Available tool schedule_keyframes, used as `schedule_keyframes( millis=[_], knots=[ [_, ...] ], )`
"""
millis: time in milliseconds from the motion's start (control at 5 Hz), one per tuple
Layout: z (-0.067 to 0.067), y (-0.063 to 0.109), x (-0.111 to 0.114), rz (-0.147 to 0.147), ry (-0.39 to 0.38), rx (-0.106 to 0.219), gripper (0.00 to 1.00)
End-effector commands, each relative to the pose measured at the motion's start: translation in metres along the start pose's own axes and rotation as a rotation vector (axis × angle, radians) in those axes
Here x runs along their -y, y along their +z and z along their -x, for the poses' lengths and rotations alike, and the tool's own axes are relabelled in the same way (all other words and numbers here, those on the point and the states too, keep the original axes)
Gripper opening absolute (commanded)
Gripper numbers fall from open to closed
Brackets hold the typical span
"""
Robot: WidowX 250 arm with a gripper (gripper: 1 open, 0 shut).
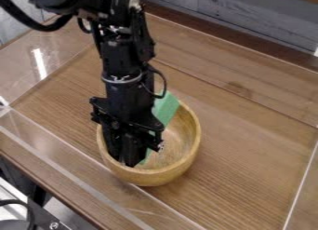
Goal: Remove the green block from inside the brown bowl and put it on the table
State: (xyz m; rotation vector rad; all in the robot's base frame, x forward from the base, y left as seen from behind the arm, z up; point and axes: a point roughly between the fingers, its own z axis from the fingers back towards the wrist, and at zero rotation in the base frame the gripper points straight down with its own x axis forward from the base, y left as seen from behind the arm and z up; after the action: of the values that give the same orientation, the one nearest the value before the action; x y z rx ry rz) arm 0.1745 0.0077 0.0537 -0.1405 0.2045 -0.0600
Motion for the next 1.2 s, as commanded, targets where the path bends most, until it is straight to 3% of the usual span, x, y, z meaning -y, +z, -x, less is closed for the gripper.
schedule_keyframes(
  millis=[0,1000],
  knots=[
    [-0.005,0.013,0.002,0.003,-0.002,0.034,0.0],
    [-0.003,0.027,0.008,0.063,0.029,0.002,0.0]
  ],
)
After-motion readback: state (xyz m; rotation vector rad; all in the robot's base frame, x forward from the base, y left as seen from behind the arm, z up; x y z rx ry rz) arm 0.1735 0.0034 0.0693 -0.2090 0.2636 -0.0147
